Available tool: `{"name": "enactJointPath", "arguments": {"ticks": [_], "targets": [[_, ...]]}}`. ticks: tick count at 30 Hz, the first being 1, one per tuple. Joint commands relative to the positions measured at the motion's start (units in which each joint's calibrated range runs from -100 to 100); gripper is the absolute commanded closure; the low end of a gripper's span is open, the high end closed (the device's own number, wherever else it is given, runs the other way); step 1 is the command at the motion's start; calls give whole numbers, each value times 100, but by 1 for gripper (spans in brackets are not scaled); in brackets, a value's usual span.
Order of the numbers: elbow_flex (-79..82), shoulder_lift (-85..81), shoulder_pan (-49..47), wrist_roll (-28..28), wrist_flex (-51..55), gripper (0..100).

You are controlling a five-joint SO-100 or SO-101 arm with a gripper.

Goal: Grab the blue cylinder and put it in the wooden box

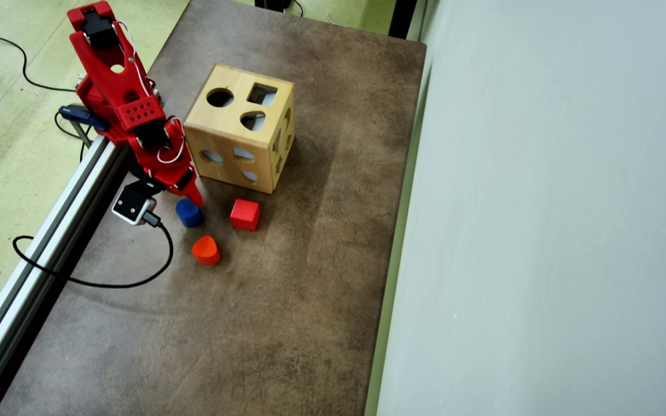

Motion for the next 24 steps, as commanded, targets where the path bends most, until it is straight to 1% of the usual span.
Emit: {"name": "enactJointPath", "arguments": {"ticks": [1,9,15,24], "targets": [[-273,-29,-12,24,-50,73],[-345,22,-19,29,-90,73],[-541,531,-19,29,-98,73],[-908,845,-19,29,-98,73]]}}
